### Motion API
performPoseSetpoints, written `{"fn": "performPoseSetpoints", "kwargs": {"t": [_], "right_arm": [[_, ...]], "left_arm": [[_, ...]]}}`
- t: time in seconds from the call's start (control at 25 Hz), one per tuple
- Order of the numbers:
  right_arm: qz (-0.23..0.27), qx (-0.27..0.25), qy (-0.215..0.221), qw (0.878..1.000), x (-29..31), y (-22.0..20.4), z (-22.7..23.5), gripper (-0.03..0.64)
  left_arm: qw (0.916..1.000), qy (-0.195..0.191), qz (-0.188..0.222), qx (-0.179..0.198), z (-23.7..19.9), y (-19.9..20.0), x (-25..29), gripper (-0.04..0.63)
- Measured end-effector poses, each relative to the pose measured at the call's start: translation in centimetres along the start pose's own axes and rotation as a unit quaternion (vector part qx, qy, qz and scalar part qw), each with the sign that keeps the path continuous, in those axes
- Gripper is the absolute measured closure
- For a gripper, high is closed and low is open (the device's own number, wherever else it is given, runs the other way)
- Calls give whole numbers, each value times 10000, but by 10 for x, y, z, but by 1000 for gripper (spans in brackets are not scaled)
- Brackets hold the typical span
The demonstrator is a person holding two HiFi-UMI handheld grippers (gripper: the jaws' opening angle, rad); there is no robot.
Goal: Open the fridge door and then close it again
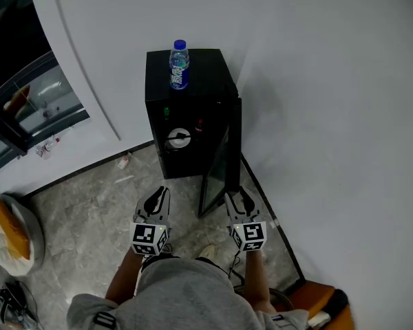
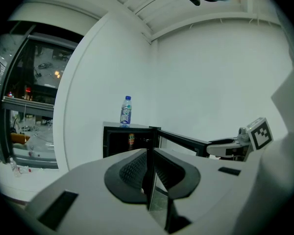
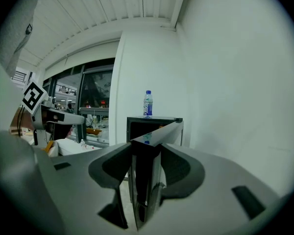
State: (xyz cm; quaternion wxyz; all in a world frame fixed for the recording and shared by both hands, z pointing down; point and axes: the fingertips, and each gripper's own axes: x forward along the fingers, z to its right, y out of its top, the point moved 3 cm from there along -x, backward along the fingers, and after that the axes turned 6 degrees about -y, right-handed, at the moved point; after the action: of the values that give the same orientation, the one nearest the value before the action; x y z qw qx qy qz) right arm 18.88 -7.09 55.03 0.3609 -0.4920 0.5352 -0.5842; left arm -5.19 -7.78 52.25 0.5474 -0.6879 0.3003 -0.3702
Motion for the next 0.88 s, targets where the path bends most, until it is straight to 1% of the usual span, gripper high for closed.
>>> {"fn": "performPoseSetpoints", "kwargs": {"t": [0.48, 0.88], "right_arm": [[-11, 59, -99, 9999, 26, 9, -43, 410], [-1, 149, -382, 9992, 52, 16, -80, 407]], "left_arm": [[10000, -56, 38, -35, -53, 2, -15, 552], [9999, -154, 48, -13, -107, 6, -24, 552]]}}
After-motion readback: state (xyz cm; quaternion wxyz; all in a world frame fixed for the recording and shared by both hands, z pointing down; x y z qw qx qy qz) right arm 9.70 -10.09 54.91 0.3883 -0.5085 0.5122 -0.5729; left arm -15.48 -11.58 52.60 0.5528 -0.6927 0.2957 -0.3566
